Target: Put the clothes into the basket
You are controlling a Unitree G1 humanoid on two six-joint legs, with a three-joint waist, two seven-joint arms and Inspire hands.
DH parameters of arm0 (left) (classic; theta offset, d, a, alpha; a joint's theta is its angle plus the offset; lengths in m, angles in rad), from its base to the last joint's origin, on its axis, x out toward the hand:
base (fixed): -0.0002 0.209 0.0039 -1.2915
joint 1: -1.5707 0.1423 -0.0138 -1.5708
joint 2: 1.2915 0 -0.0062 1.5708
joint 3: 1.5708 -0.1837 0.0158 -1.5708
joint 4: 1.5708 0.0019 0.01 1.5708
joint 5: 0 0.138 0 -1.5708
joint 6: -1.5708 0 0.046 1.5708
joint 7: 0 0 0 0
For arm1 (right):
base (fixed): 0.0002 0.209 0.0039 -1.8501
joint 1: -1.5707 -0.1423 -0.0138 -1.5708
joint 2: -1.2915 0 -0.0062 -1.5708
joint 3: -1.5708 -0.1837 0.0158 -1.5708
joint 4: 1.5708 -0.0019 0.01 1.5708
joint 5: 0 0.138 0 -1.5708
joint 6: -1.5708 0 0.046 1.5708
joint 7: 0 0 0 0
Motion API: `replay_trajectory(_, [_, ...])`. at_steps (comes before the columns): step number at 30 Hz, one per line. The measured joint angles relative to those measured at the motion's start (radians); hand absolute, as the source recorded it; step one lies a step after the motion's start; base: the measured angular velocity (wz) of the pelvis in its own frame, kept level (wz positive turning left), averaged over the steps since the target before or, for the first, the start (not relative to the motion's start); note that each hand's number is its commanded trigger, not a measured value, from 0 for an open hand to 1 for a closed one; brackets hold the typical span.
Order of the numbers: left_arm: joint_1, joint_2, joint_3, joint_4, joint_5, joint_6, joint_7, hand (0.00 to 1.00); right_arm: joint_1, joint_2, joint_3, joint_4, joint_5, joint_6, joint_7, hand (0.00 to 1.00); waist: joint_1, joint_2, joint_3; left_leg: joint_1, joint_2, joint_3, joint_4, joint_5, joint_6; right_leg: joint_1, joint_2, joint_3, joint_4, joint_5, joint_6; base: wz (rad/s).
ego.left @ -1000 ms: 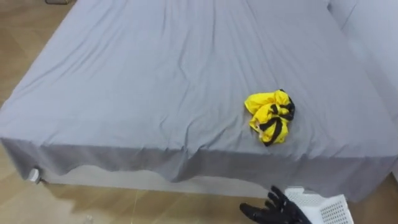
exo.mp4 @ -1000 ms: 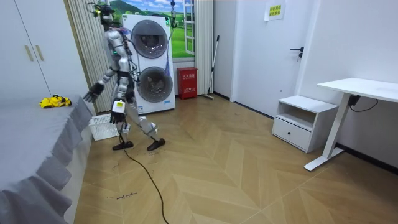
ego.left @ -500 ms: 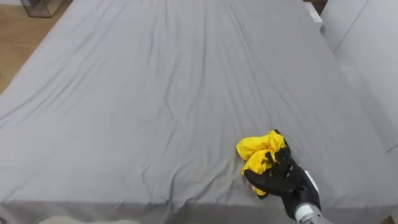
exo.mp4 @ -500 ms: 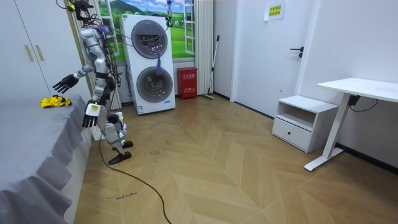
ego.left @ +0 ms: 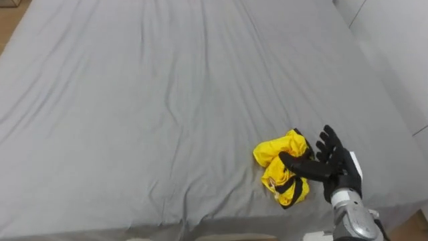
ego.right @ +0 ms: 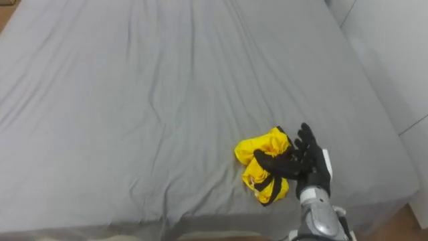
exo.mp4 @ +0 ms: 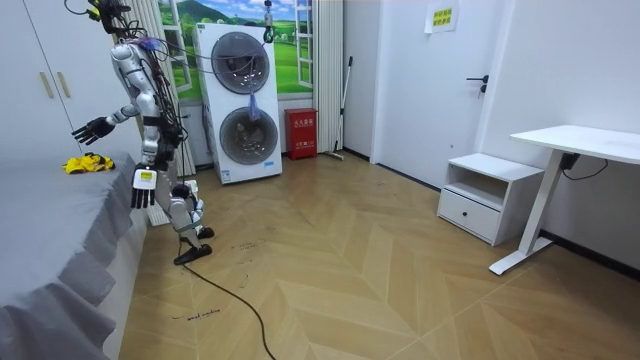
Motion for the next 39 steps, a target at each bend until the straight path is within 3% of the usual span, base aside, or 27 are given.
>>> replay_trajectory(6, [-0.006,0.000,0.020,-0.002,-0.005,0.019,-0.019,0.00,-0.060,-0.010,0.010,0.147,-0.053,0.002,0.003,0.00,0.013,-0.001,-0.0007,-0.017,-0.006,-0.006,-0.015,0.015,0.000,-0.023,-0.009,-0.014,0.002,0.000,0.000,0.01])
replay_trajectory(13, [-0.054,0.002,0.015,0.020,0.021,0.034,-0.038,0.00,-0.195,-0.023,0.040,0.402,-0.083,0.003,0.018,0.00,0.045,0.000,0.0001,-0.080,-0.014,-0.040,-0.012,0.039,0.001,-0.069,-0.016,-0.053,0.005,0.004,-0.001,0.18])
replay_trajectory(19, [-0.083,0.007,0.001,0.022,0.019,0.063,-0.042,0.00,-0.300,-0.065,0.059,0.624,-0.226,0.004,0.010,0.01,0.076,0.006,0.0071,-0.100,-0.018,-0.060,-0.012,0.044,0.003,-0.077,-0.016,-0.082,0.002,0.006,0.000,0.11])
replay_trajectory(21, [-0.091,0.014,-0.009,0.022,0.020,0.065,-0.047,0.00,-0.315,-0.075,0.069,0.678,-0.255,0.004,0.003,0.56,0.080,0.006,0.0080,-0.111,-0.020,-0.073,-0.013,0.048,0.002,-0.083,-0.017,-0.097,0.001,0.006,0.000,0.18])
replay_trajectory(22, [-0.090,0.014,-0.006,0.024,0.020,0.068,-0.051,0.00,-0.325,-0.083,0.068,0.715,-0.267,0.002,0.002,1.00,0.082,0.006,0.0087,-0.116,-0.020,-0.078,-0.013,0.049,0.001,-0.086,-0.017,-0.103,0.000,0.006,0.000,0.14])
replay_trajectory(27, [-0.100,0.014,-0.003,0.024,0.012,0.078,-0.061,0.00,-0.353,-0.129,0.068,0.826,-0.304,0.004,-0.028,1.00,0.102,0.007,0.0102,-0.129,-0.026,-0.103,-0.013,0.054,0.000,-0.082,-0.019,-0.144,-0.012,0.006,0.000,0.18])
replay_trajectory(29, [-0.106,0.014,-0.003,0.024,0.010,0.083,-0.060,0.00,-0.369,-0.154,0.068,0.839,-0.309,0.026,-0.041,1.00,0.116,0.007,0.0164,-0.133,-0.027,-0.106,-0.012,0.054,0.000,-0.083,-0.019,-0.144,-0.018,0.006,0.000,0.02])
replay_trajectory(31, [-0.114,0.014,-0.005,0.024,0.010,0.088,-0.060,0.00,-0.373,-0.164,0.068,0.839,-0.306,0.042,-0.043,1.00,0.122,0.007,0.0169,-0.143,-0.027,-0.108,-0.011,0.054,-0.001,-0.091,-0.019,-0.146,-0.018,0.006,-0.001,0.00])
replay_trajectory(39, [-0.123,0.018,-0.013,0.023,0.011,0.092,-0.060,0.00,-0.353,-0.170,0.058,0.830,-0.217,0.060,-0.060,1.00,0.128,0.011,0.0167,-0.151,-0.028,-0.108,-0.018,0.054,-0.001,-0.104,-0.017,-0.135,-0.019,0.006,-0.001,0.00])
